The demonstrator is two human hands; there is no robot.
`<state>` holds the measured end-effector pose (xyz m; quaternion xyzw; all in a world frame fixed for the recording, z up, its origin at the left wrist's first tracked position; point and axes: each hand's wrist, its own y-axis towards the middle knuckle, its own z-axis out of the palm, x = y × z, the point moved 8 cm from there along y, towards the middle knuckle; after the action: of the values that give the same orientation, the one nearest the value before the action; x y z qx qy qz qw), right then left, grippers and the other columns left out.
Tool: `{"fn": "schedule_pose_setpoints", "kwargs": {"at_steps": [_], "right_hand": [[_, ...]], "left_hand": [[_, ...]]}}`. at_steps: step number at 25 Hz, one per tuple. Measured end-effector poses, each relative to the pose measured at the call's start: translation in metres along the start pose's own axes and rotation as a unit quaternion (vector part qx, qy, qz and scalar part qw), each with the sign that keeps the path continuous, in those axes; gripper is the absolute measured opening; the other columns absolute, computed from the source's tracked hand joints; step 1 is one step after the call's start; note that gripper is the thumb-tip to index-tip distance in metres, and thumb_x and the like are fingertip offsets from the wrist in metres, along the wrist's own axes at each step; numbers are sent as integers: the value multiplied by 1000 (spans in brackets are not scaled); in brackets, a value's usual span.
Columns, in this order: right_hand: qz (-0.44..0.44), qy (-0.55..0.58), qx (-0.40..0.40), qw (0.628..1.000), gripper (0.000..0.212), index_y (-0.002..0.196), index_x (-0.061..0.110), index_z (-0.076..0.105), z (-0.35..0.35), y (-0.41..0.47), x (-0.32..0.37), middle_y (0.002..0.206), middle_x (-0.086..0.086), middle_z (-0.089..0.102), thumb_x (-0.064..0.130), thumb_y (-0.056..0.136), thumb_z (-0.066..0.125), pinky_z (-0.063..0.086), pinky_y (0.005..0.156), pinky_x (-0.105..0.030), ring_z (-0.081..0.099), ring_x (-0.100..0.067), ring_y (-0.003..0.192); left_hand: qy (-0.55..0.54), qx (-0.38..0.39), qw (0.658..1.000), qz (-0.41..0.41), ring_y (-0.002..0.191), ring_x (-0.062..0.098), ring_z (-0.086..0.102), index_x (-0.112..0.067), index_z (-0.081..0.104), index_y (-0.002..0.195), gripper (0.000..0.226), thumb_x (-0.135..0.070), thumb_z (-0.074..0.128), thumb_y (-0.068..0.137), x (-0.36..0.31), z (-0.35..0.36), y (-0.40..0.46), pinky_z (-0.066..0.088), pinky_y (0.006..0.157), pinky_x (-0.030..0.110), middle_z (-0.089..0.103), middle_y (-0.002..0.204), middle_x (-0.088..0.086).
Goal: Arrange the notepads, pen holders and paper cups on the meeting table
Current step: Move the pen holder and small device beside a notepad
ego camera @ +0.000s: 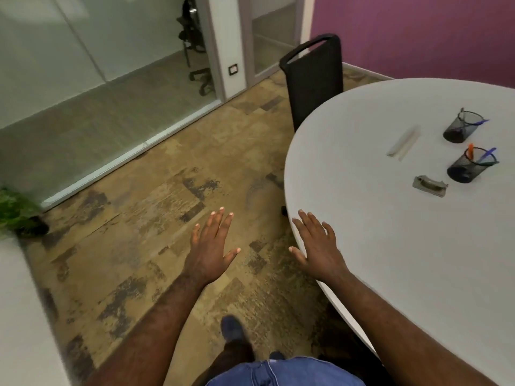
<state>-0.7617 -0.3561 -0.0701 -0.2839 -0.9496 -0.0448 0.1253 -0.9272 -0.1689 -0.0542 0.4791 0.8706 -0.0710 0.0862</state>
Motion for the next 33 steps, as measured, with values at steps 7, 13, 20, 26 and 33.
{"fn": "schedule_pose_setpoints", "kwargs": {"at_steps": [7, 13, 20, 26, 33], "right_hand": [[140, -22, -1, 990, 67, 154, 23, 16, 9, 42, -49, 164, 0, 2, 45, 98, 44, 7, 120, -46, 1, -20, 151], [278, -13, -29, 960, 70, 153, 19, 21, 0, 41, -90, 164, -1, 5, 43, 95, 51, 11, 118, -47, 8, -22, 151], [399, 1, -61, 915, 71, 154, 20, 17, -1, 25, -168, 164, 0, 3, 43, 96, 50, 7, 119, -45, 3, -18, 151], [465, 39, -77, 881, 70, 154, 20, 19, -2, 21, -248, 163, -1, 5, 41, 96, 51, 7, 119, -45, 5, -19, 151], [523, 61, -102, 844, 70, 154, 20, 21, -2, 20, -310, 164, -1, 8, 41, 95, 52, 9, 119, -46, 8, -20, 151]], "left_hand": [[-29, 44, 989, 136, 151, 15, -2, -29, 0, 155, 87, -51, 54, 91, -16, 20, 138, 6, 119, 51, -5, 164, -5], [-44, 96, 958, 267, 150, 11, -7, -28, 0, 155, 89, -49, 57, 91, -72, 29, 219, 4, 120, 52, -4, 164, -6], [-19, 128, 913, 387, 150, 12, -7, -27, 1, 156, 83, -49, 52, 94, -175, 64, 295, 0, 119, 47, -7, 163, -6], [-4, 165, 885, 436, 151, 13, -4, -28, 2, 156, 81, -49, 52, 95, -260, 100, 342, 4, 119, 46, -6, 163, -8], [6, 197, 854, 481, 151, 16, 2, -29, 6, 156, 82, -49, 54, 93, -333, 141, 386, 7, 118, 48, 2, 165, -5]]}}
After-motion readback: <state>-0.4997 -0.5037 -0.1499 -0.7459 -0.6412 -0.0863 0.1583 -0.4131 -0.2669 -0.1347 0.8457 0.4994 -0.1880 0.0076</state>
